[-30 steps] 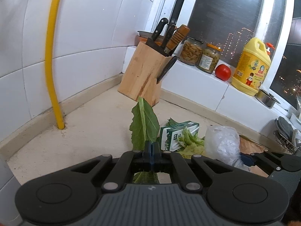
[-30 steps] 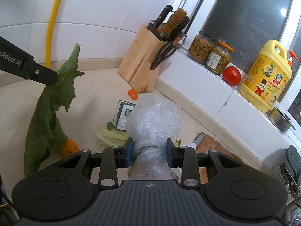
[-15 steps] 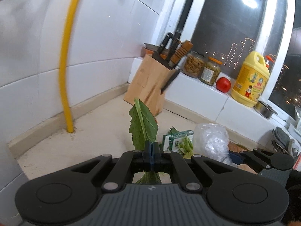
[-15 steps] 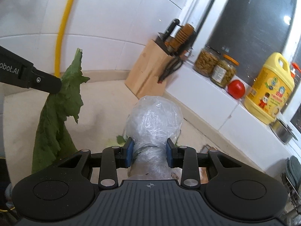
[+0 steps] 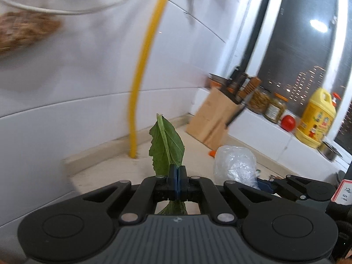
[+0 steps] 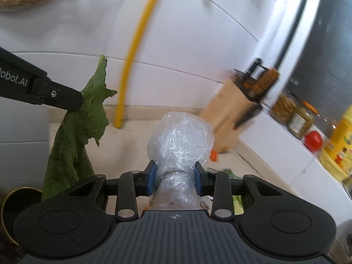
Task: Collect trash
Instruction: 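Carry green leaf in left tool while right tool carries bag to bin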
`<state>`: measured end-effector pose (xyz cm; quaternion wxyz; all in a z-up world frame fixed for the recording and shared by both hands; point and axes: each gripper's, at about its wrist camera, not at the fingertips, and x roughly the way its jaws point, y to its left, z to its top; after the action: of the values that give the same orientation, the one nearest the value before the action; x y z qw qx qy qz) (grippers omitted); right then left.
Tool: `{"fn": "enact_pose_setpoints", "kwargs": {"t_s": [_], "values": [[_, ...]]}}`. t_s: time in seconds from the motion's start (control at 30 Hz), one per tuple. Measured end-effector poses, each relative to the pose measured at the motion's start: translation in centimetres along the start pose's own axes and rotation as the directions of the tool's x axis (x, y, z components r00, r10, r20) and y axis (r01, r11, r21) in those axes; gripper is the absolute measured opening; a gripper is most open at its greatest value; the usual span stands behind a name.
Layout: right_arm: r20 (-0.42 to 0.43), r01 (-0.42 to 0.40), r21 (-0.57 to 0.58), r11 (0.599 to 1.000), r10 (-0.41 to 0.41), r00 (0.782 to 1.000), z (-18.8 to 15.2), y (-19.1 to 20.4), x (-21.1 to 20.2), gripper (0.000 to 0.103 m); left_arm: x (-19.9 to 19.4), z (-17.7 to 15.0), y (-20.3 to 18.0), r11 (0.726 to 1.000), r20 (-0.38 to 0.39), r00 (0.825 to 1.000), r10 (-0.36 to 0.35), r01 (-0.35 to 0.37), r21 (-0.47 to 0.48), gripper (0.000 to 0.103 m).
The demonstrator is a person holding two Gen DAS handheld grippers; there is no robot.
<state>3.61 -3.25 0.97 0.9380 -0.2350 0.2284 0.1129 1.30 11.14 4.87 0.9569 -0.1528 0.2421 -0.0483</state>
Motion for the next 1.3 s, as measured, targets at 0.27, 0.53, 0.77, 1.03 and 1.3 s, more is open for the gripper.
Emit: {"fn": "enact_pose_setpoints", "kwargs": {"t_s": [0.27,0.53,0.77,1.03,1.3], "values": [[0.044,-0.127,-0.071,0.989,0.130,0.991,1.6,4.5,-0.8,0.042,-4.0,-1.0,3.7,0.990,0.038,0.992,0.123,-0.120,-0.070,0.000],[0.068,-0.232,-0.143,0.962,0.243,0.968,2.6,8.7,-1.6,0.042,-7.6,-2.4,6.6,0.968,0.062,0.972,0.226,-0.216,-0.129,0.000],[0.075,-0.283,-0.180,0.942,0.300,0.951,3.0,11.1,-2.2,0.042,-9.5,-3.2,8.2,0.953,0.064,0.961,0.270,-0.257,-0.160,0.000],[0.049,-0.318,-0.199,0.927,0.333,0.942,3.1,13.2,-2.2,0.042,-9.8,-3.9,10.1,0.942,0.049,0.956,0.290,-0.276,-0.189,0.000],[0.023,-0.352,-0.228,0.908,0.366,0.930,3.6,15.2,-1.2,0.042,-10.0,-4.7,12.3,0.923,0.030,0.944,0.328,-0.314,-0.224,0.000]]}}
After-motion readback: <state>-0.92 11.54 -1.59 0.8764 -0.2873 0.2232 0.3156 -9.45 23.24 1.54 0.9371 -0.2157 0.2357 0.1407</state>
